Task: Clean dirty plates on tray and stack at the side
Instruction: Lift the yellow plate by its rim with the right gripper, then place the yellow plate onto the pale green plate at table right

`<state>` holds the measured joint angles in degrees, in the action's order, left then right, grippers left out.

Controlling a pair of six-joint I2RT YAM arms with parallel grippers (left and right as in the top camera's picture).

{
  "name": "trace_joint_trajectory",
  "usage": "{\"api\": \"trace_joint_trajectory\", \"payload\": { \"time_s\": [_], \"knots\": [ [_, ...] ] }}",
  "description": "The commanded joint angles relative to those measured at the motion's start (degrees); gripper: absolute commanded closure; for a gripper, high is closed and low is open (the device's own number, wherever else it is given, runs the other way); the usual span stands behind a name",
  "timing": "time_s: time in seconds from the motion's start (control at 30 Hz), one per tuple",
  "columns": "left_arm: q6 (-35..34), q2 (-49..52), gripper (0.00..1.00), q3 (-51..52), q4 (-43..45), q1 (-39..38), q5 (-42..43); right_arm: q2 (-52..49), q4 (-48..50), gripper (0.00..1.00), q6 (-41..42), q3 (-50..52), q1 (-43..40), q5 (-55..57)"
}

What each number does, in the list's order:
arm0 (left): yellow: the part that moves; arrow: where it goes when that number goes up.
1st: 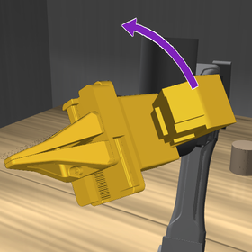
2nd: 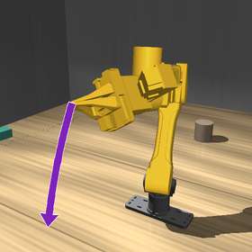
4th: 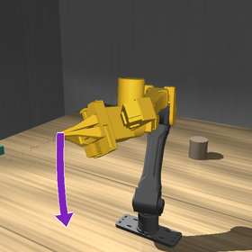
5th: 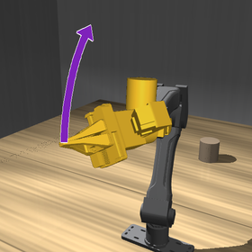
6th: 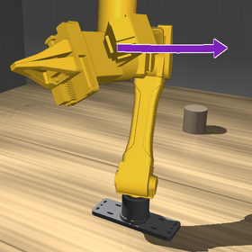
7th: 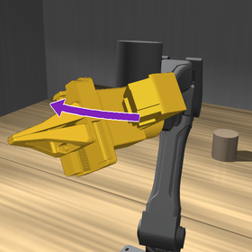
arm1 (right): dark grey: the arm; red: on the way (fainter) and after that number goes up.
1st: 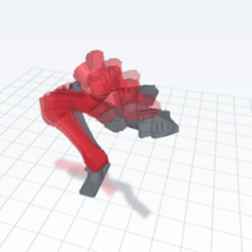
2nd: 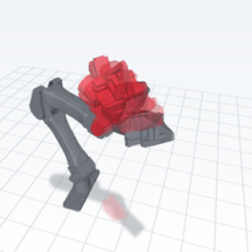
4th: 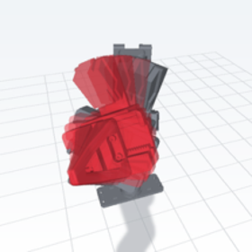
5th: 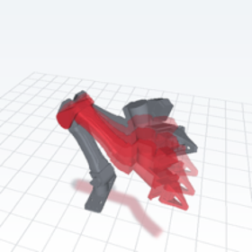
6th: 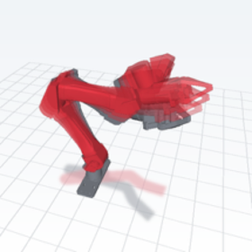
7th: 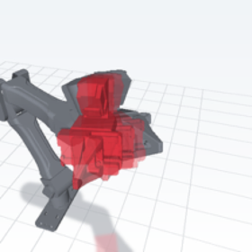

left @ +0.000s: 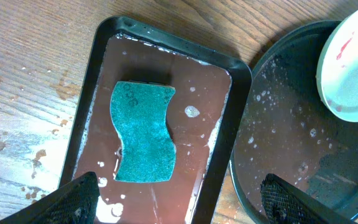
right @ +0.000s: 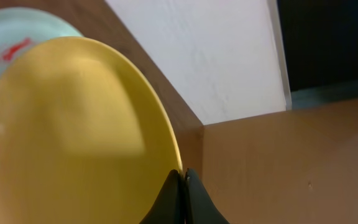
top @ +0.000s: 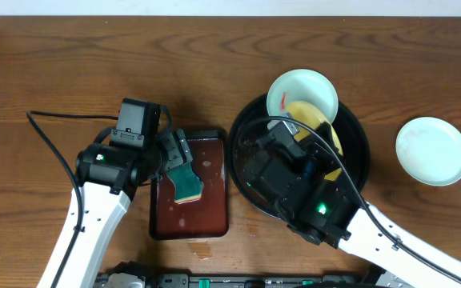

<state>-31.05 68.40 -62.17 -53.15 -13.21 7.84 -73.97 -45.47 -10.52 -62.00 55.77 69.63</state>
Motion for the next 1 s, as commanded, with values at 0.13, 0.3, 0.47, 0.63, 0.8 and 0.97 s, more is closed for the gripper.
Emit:
{"api": "trace_joint_trajectory", "payload": {
  "time_s": [0.13,0.3,0.47,0.63,0.8,0.97],
  "knots": [
    [0.81,0.07,0.16,-0.09,-0.11,0.28,0.50,0.57,-0.61,0.99,-2.67,-1.11,-0.68,-8.61],
    [0.79,0.07,0.16,-0.09,-0.11,0.28,0.52,0.59,-0.11,0.99,0.76,-1.11,-2.51,-8.55],
    [0.81,0.07,0.16,-0.09,-0.13,0.28,0.52,0.55,-2.36,0.99,4.48,-1.11,-4.11,-7.45],
    [0.81,0.07,0.16,-0.09,-0.13,0.28,0.50,0.50,-4.11,0.99,9.29,-1.11,-5.62,-8.20],
    [0.79,0.07,0.16,-0.09,-0.13,0.28,0.52,0.50,-4.57,0.99,23.10,-1.11,-13.11,-20.92],
    [0.81,0.07,0.16,-0.09,-0.11,0.28,0.50,0.59,-2.47,0.99,28.50,-1.11,-27.89,-33.24]
  ]
}}
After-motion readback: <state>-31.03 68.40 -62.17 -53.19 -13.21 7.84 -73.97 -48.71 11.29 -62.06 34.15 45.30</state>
